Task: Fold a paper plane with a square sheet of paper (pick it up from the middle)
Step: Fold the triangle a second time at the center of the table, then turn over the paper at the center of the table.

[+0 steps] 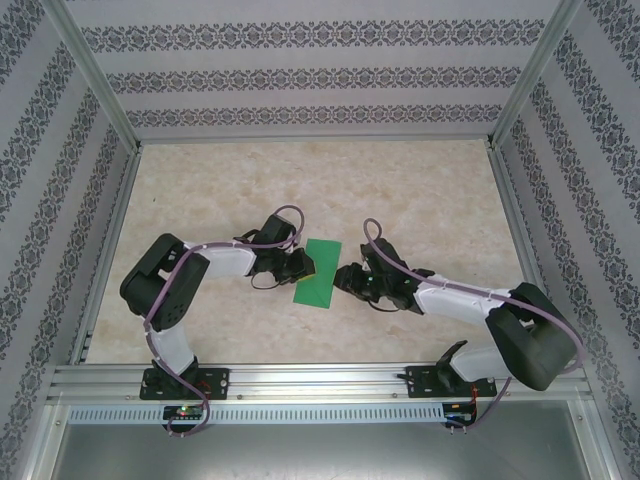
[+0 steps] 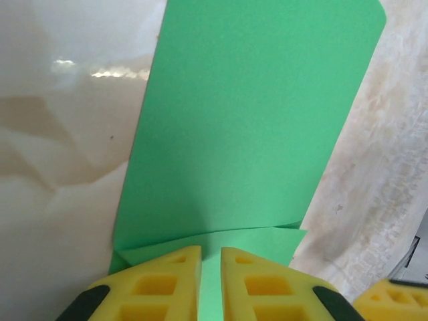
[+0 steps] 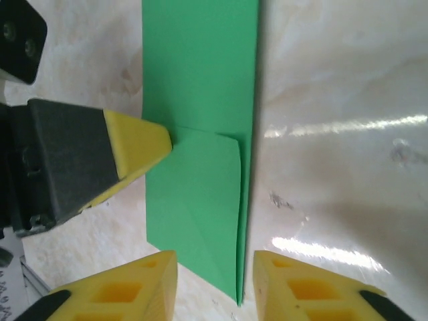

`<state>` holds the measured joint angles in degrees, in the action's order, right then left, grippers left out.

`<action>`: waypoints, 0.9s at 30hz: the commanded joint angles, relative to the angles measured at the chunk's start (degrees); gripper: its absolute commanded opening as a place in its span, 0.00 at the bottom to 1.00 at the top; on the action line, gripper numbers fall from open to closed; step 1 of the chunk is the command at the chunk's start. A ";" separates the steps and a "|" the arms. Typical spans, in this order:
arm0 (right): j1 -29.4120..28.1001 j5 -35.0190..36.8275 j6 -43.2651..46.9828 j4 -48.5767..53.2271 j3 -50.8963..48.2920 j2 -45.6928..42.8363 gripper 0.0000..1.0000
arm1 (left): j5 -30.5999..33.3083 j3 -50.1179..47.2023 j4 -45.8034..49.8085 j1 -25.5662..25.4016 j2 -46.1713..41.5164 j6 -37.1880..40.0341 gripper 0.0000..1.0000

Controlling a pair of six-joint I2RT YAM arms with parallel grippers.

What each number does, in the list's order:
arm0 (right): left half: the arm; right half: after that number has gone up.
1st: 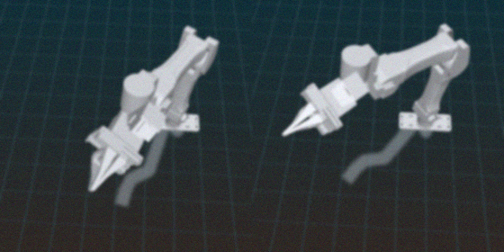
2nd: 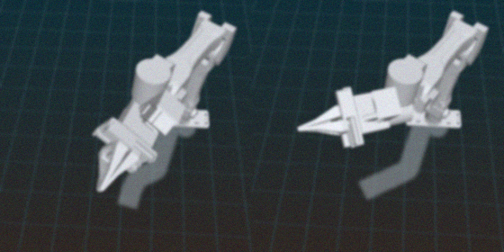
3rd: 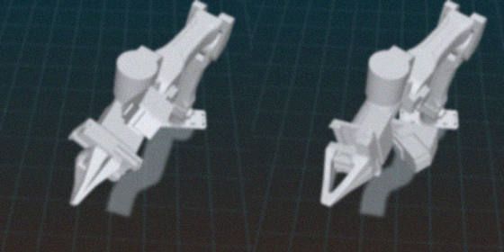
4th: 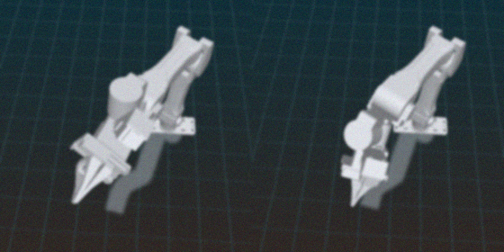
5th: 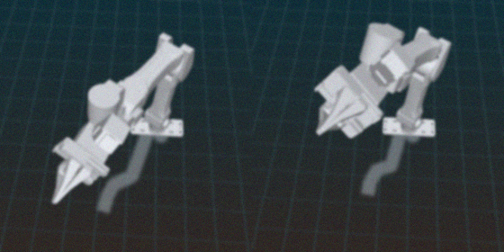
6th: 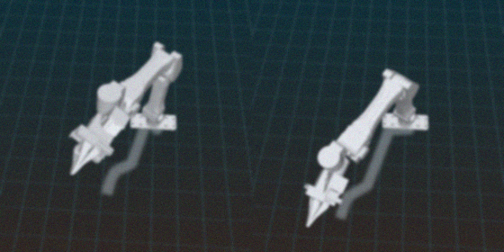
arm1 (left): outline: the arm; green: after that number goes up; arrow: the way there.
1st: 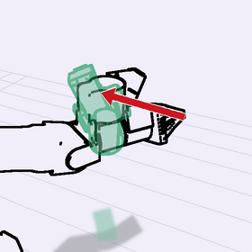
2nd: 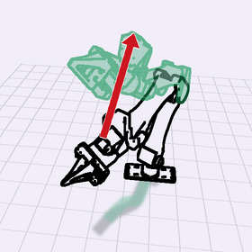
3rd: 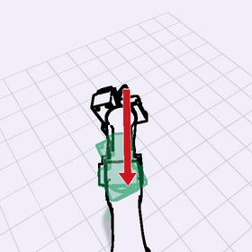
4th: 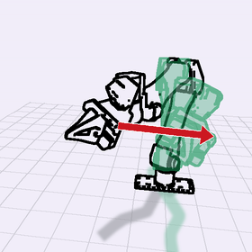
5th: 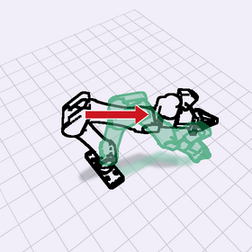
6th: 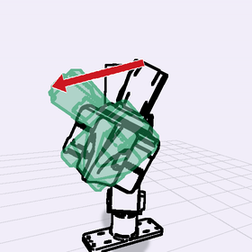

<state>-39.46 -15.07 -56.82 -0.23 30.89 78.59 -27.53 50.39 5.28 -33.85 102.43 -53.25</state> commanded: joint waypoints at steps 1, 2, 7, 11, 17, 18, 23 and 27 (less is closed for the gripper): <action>0.30 0.18 1.50 -0.87 3.68 3.73 0.37 | 1.76 0.48 2.32 -0.37 -3.58 -0.43 0.18; 0.20 -0.62 1.42 -1.72 4.51 5.24 0.37 | 2.15 0.94 3.14 -0.42 -3.96 0.00 0.19; 0.16 -1.43 1.61 -2.57 6.62 10.01 0.40 | 3.39 1.79 5.43 -0.26 -4.40 1.66 0.19; -0.07 -1.45 1.45 -2.55 6.55 11.78 0.41 | 3.04 2.05 5.19 -0.23 -3.24 2.09 0.19; 0.01 -1.48 1.13 -4.01 6.69 13.29 0.42 | 3.39 2.83 5.44 -0.18 -0.89 2.76 0.19; 0.09 -1.47 1.09 -4.02 6.96 13.64 0.42 | 3.53 2.94 5.66 -0.25 -0.41 2.97 0.19; 0.06 -1.35 0.58 -4.66 7.51 15.04 0.42 | 4.11 3.31 6.50 -0.21 1.15 3.92 0.18; -0.05 -2.48 -0.21 -6.86 7.35 15.54 0.40 | 3.98 3.05 6.50 -0.24 1.28 3.99 0.18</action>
<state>-39.22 -16.80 -56.12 -1.67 36.99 91.68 -24.53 52.53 10.11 -33.89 102.78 -50.92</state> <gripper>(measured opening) 0.404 0.177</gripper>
